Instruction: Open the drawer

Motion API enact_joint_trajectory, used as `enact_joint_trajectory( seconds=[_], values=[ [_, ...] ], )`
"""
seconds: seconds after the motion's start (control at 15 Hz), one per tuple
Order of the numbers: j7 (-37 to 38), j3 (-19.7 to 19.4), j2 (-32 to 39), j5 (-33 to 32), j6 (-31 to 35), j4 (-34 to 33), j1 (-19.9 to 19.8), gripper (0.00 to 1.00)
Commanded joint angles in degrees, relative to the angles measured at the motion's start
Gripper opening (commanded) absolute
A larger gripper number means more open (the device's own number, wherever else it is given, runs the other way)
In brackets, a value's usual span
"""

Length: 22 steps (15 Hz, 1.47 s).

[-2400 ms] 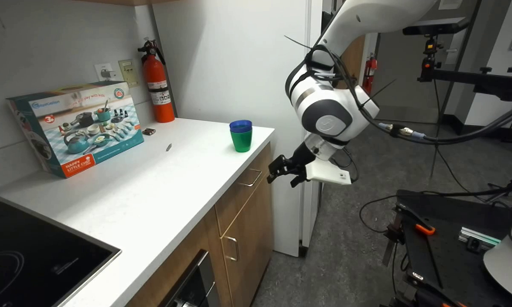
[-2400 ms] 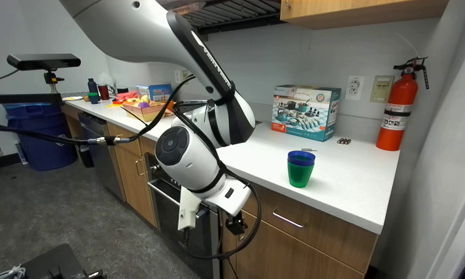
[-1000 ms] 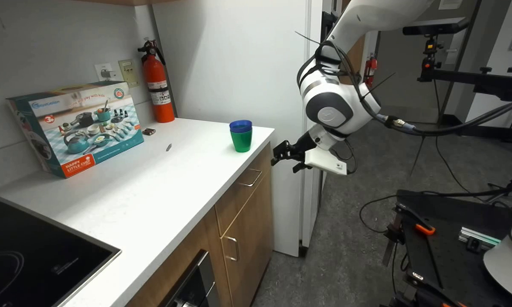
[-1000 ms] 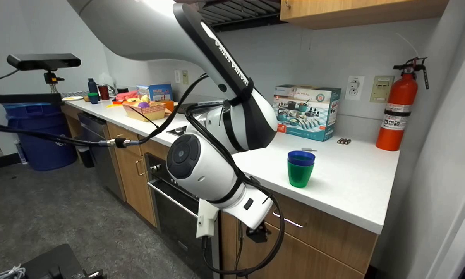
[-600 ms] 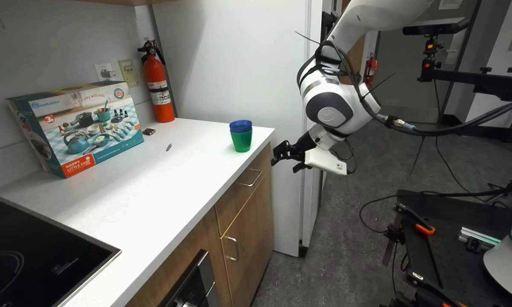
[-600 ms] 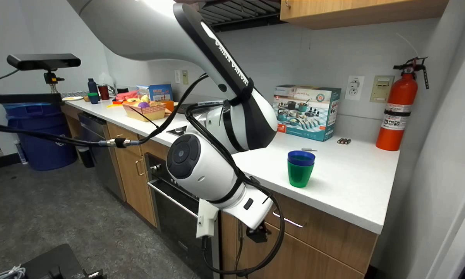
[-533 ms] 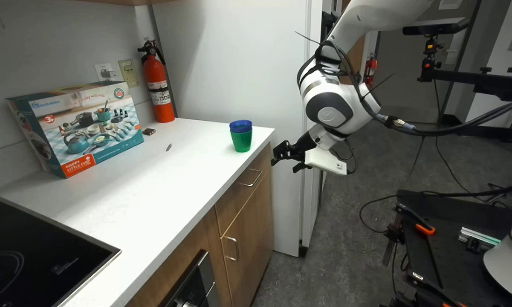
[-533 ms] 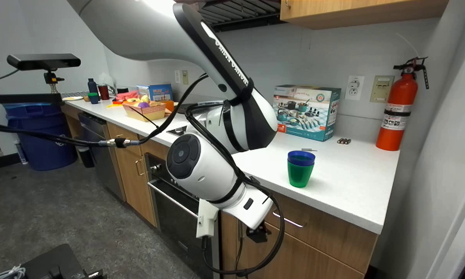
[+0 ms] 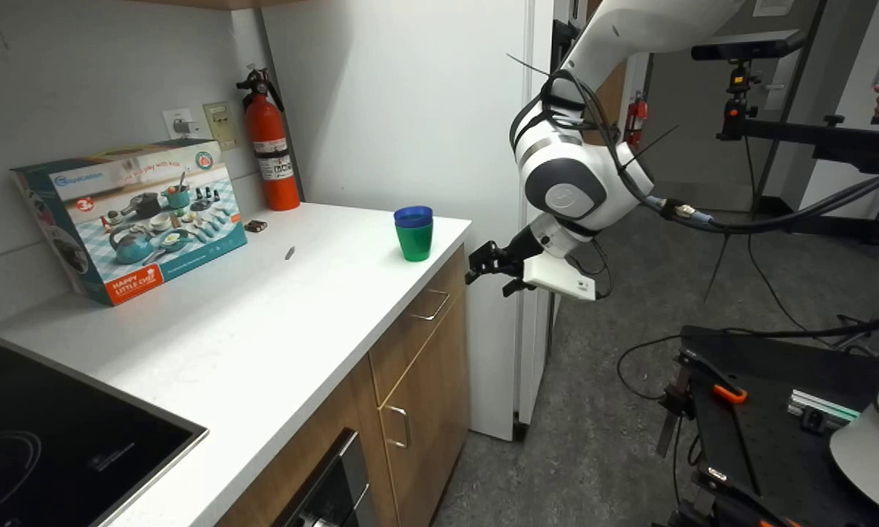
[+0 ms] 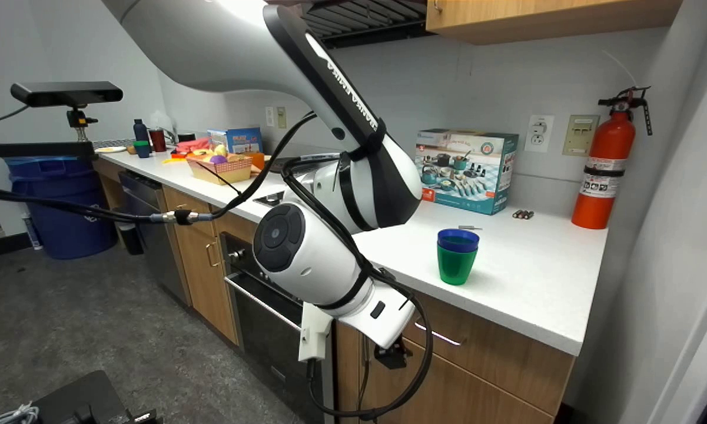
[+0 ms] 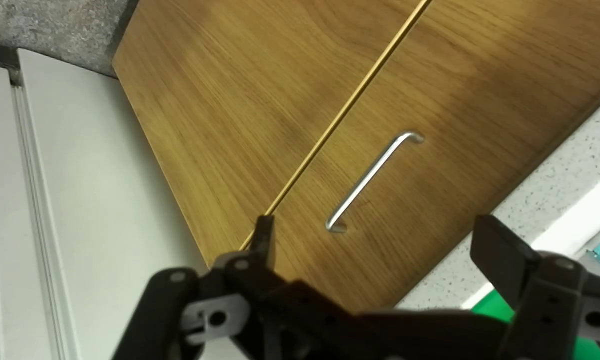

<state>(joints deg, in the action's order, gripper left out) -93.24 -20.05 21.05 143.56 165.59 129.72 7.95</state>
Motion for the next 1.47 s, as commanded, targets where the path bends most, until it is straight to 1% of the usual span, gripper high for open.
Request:
enact_joint_trajectory(
  seconds=[0.0, 0.47, 0.67, 0.8, 1.2, 1.4],
  values=[
    [0.0, 0.0, 0.0, 0.0, 0.0, 0.0, 0.0, 1.0],
    [-0.02, -0.09, 0.5, 0.09, -0.26, -0.37, -0.12, 1.0],
    [-0.77, -0.68, 1.94, 0.74, -0.89, -1.3, -0.05, 1.0],
    [-0.44, -1.84, 3.6, 0.73, -1.32, -2.71, 0.53, 1.0],
    [1.04, -5.66, 9.39, 0.73, -2.28, -8.18, 3.26, 1.0],
    [1.6, -7.88, 12.56, 0.72, -2.68, -10.39, 6.45, 1.0]
  ],
)
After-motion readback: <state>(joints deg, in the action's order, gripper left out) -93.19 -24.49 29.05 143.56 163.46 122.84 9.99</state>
